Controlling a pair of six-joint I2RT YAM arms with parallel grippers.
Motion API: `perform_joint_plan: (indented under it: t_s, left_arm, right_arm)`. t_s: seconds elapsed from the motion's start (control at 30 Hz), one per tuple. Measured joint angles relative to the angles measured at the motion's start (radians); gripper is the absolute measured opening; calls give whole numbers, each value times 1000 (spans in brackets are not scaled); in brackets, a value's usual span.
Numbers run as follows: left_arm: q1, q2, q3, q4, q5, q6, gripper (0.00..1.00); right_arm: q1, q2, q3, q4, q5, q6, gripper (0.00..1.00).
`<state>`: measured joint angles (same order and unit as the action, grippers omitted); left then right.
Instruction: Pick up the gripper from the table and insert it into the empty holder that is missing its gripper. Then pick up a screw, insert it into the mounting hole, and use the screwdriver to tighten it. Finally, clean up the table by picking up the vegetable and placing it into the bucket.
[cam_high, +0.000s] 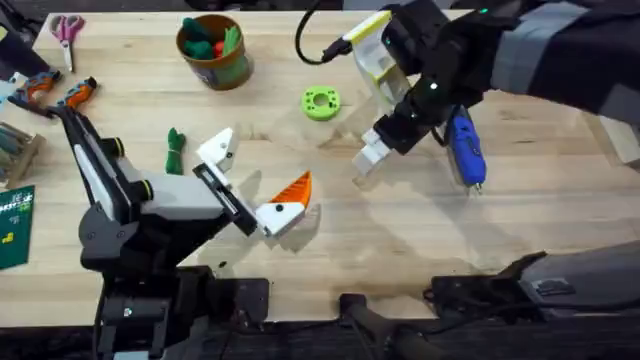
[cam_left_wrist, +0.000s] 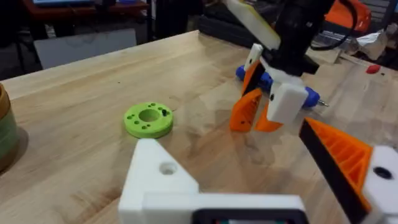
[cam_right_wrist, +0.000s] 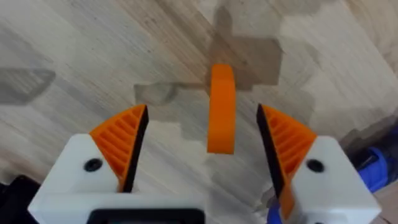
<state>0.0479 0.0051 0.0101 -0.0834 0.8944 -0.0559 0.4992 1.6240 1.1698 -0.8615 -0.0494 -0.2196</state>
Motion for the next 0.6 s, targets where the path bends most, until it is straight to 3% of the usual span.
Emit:
perform_joint_plan:
  t_s: [0.6]
  left_arm:
    - [0, 0, 0, 0, 0, 0, 987]
  right_arm:
    - [0, 13, 33, -13, 30, -14, 982]
